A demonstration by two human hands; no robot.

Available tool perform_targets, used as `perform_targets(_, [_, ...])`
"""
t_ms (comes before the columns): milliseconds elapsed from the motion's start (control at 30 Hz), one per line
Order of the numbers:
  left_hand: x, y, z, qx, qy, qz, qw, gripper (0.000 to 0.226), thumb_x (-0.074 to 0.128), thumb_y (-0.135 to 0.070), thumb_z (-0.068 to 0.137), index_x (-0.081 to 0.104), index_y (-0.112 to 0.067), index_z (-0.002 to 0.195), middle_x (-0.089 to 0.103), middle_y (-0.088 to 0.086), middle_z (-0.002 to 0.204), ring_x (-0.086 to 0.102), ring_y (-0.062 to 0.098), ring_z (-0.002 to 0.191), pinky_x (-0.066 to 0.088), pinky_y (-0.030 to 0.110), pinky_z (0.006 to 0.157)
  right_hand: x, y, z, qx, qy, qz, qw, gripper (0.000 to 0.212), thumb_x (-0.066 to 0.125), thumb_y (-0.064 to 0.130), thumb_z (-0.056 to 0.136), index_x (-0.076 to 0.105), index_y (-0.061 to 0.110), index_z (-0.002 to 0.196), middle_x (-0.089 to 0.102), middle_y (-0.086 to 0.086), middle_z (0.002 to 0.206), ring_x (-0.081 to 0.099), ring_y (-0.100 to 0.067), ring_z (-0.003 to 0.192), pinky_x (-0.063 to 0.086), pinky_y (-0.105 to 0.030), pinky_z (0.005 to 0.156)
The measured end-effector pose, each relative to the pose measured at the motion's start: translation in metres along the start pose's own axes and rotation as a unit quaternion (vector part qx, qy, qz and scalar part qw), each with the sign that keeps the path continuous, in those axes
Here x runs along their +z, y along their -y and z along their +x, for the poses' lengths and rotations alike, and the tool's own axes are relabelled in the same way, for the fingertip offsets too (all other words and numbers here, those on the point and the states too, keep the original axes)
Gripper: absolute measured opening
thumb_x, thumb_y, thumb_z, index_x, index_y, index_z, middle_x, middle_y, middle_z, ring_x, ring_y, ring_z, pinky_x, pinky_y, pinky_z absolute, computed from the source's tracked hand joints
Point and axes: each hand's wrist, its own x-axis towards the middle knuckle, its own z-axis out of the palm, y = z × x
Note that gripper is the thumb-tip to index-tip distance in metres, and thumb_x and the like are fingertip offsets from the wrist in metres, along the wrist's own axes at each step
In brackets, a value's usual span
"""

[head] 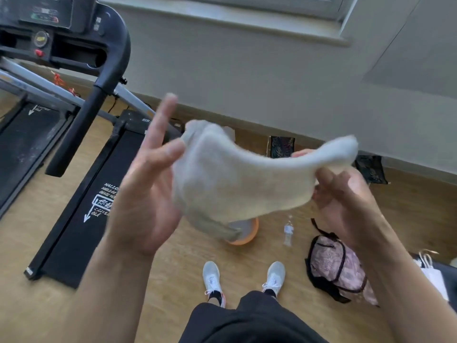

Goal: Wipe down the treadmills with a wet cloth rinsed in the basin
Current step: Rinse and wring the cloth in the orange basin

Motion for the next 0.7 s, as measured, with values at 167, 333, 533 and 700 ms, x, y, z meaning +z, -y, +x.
perform_targets(167, [-0.007,0.099,-0.004,-0.257,0.010,0.028,0.966,0.067,0.080,-0.058,0.081,0.072,-0.011,0.129,0.071,0.016,0.127,0.071,0.027,0.112,0.060,0.038,0.088,-0.011,-0.048,-0.014,0.095,-0.057,-0.023,0.994,0.061,0.082,0.058,0.082,0.076,0.006,0.116,0.075,-0.020,0.117,0.071,-0.039,0.110,0.057,-0.050,0.096])
perform_targets(333, [-0.020,0.155,-0.022,-0.309,-0.100,0.092,0.941,0.032,0.074,-0.015,0.093,0.069,0.002,0.119,0.070,0.031,0.118,0.071,0.028,0.092,0.057,0.031,0.071,-0.026,-0.080,-0.035,0.141,-0.147,-0.089,0.975,0.042,0.078,0.055,0.090,0.072,0.022,0.115,0.074,0.001,0.104,0.070,-0.025,0.105,0.055,-0.046,0.091])
perform_targets(533, [-0.028,0.124,-0.010,-0.265,-0.061,0.029,0.962,0.043,0.048,0.005,0.098,0.064,-0.006,0.136,0.070,0.021,0.128,0.071,0.032,0.106,0.060,0.040,0.081,-0.031,-0.055,-0.040,0.134,-0.167,-0.028,0.976,0.040,0.072,0.023,0.091,0.065,0.012,0.129,0.077,-0.013,0.121,0.073,-0.035,0.114,0.058,-0.056,0.097])
perform_targets(700, [-0.041,0.148,-0.013,-0.250,-0.173,0.110,0.946,0.068,0.036,0.012,0.091,0.057,-0.030,0.140,0.074,0.011,0.121,0.072,0.030,0.094,0.057,0.044,0.072,-0.033,-0.085,-0.049,0.203,-0.166,-0.071,0.962,0.030,0.069,0.014,0.097,0.069,0.008,0.126,0.081,-0.011,0.109,0.079,-0.028,0.097,0.061,-0.024,0.063])
